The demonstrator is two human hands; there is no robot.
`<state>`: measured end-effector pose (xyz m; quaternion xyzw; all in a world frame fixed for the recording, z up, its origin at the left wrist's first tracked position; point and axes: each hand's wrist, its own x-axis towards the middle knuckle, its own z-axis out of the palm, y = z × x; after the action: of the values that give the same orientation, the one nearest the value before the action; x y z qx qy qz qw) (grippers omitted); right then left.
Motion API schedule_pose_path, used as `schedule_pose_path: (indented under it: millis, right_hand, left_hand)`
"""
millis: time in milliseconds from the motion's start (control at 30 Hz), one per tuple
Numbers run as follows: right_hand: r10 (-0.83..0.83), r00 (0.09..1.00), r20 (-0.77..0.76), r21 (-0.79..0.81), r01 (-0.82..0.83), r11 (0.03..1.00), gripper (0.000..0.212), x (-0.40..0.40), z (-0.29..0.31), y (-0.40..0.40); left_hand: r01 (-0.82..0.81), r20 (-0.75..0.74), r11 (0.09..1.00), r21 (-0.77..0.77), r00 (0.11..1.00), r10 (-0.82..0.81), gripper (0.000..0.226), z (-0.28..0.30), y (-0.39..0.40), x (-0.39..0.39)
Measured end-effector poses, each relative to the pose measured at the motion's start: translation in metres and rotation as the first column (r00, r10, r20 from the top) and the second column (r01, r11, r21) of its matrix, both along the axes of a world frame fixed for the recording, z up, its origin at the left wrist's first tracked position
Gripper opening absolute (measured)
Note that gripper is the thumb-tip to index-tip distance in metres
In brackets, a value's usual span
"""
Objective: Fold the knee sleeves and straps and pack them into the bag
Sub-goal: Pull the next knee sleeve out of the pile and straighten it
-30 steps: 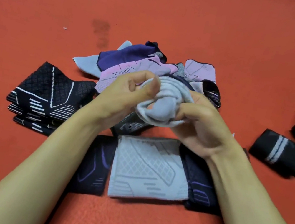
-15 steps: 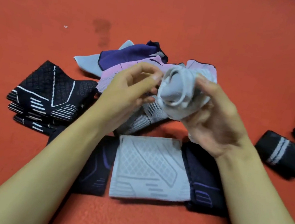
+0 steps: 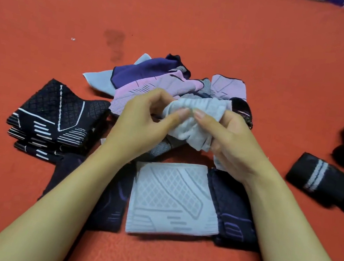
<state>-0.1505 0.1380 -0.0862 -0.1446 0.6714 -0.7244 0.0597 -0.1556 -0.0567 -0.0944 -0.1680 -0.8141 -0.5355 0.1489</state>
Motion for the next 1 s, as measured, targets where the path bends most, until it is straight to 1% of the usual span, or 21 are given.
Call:
schedule_pose_path:
  millis: [67, 100, 133, 200, 267, 300, 333, 467, 500, 567, 600, 633, 667, 700, 733, 767, 800, 867, 933, 1000]
  right_hand:
    - [-0.164, 0.978, -0.128, 0.188, 0.186, 0.964, 0.021, -0.003, -0.004, -0.002]
    - [-0.250, 0.952, -0.174, 0.204, 0.283, 0.937, 0.020, -0.004, -0.004, -0.001]
    - [-0.313, 0.931, -0.186, 0.177, 0.345, 0.922, 0.020, -0.007, -0.005, 0.001]
    - [-0.387, 0.916, -0.107, 0.040, 0.393, 0.919, 0.017, -0.010, -0.001, 0.008]
    - [-0.417, 0.908, 0.036, -0.104, 0.418, 0.902, 0.016, -0.014, 0.004, 0.019]
    - [-0.412, 0.906, 0.098, -0.155, 0.423, 0.893, 0.016, -0.015, 0.006, 0.023]
    - [-0.410, 0.903, 0.130, -0.182, 0.428, 0.885, 0.016, -0.018, 0.006, 0.026]
    - [-0.445, 0.884, 0.142, -0.251, 0.467, 0.848, 0.006, -0.021, 0.006, 0.029]
    - [-0.434, 0.891, 0.138, -0.271, 0.455, 0.848, 0.009, -0.021, 0.007, 0.030]
    - [-0.367, 0.925, 0.096, -0.266, 0.379, 0.886, 0.015, -0.020, 0.009, 0.030]
    - [-0.318, 0.946, 0.064, -0.236, 0.324, 0.916, 0.018, -0.018, 0.008, 0.029]
    - [-0.278, 0.960, 0.018, -0.156, 0.277, 0.948, 0.023, -0.016, 0.007, 0.027]
    - [-0.253, 0.966, -0.046, -0.036, 0.251, 0.967, 0.029, -0.014, 0.004, 0.024]
    - [-0.233, 0.965, -0.119, 0.079, 0.243, 0.967, 0.034, -0.014, -0.001, 0.022]
    - [-0.227, 0.957, -0.182, 0.138, 0.253, 0.957, 0.035, -0.015, -0.005, 0.020]
    - [-0.243, 0.943, -0.226, 0.142, 0.278, 0.950, 0.034, -0.017, -0.007, 0.021]
    - [-0.278, 0.927, -0.251, 0.109, 0.313, 0.944, 0.032, -0.019, -0.008, 0.024]
    - [-0.361, 0.897, -0.255, -0.011, 0.371, 0.929, 0.028, -0.023, -0.006, 0.031]
    - [-0.375, 0.902, -0.214, -0.080, 0.367, 0.927, 0.026, -0.024, -0.004, 0.034]
    - [-0.368, 0.907, -0.205, -0.085, 0.358, 0.930, 0.027, -0.025, -0.005, 0.030]
  left_hand:
    - [-0.076, -0.005, 0.997, 0.026, 0.997, 0.076, 0.019, -0.004, -0.003, -0.005]
    - [-0.093, 0.007, 0.995, 0.044, 0.996, 0.093, 0.020, -0.004, -0.008, -0.008]
    - [-0.105, 0.024, 0.991, 0.079, 0.994, 0.103, 0.020, -0.002, -0.013, -0.010]
    - [-0.102, 0.080, 0.970, 0.219, 0.993, 0.087, 0.020, 0.004, -0.024, -0.013]
    - [-0.094, 0.200, 0.901, 0.423, 0.980, 0.008, 0.020, 0.011, -0.029, -0.012]
    - [-0.096, 0.258, 0.859, 0.503, 0.965, -0.043, 0.021, 0.013, -0.029, -0.012]
    - [-0.107, 0.302, 0.830, 0.547, 0.950, -0.077, 0.022, 0.016, -0.028, -0.012]
    - [-0.116, 0.360, 0.799, 0.589, 0.924, -0.131, 0.033, 0.016, -0.032, -0.013]
    - [-0.121, 0.365, 0.788, 0.603, 0.920, -0.138, 0.034, 0.016, -0.035, -0.015]
    - [-0.123, 0.371, 0.769, 0.627, 0.916, -0.156, 0.033, 0.018, -0.039, -0.014]
    - [-0.121, 0.368, 0.763, 0.635, 0.915, -0.162, 0.032, 0.017, -0.039, -0.014]
    - [-0.123, 0.364, 0.766, 0.631, 0.919, -0.152, 0.031, 0.016, -0.037, -0.014]
    - [-0.135, 0.360, 0.777, 0.615, 0.925, -0.124, 0.029, 0.015, -0.035, -0.014]
    - [-0.149, 0.350, 0.796, 0.587, 0.933, -0.083, 0.026, 0.015, -0.033, -0.013]
    - [-0.170, 0.338, 0.809, 0.563, 0.940, -0.038, 0.023, 0.014, -0.031, -0.013]
    - [-0.203, 0.330, 0.812, 0.548, 0.944, 0.013, 0.020, 0.014, -0.031, -0.014]
    - [-0.241, 0.329, 0.802, 0.547, 0.942, 0.059, 0.016, 0.014, -0.032, -0.015]
    - [-0.304, 0.335, 0.770, 0.561, 0.934, 0.125, 0.010, 0.015, -0.040, -0.018]
    - [-0.308, 0.321, 0.772, 0.556, 0.936, 0.142, 0.009, 0.016, -0.044, -0.018]
    - [-0.266, 0.304, 0.795, 0.545, 0.946, 0.108, 0.014, 0.017, -0.042, -0.016]
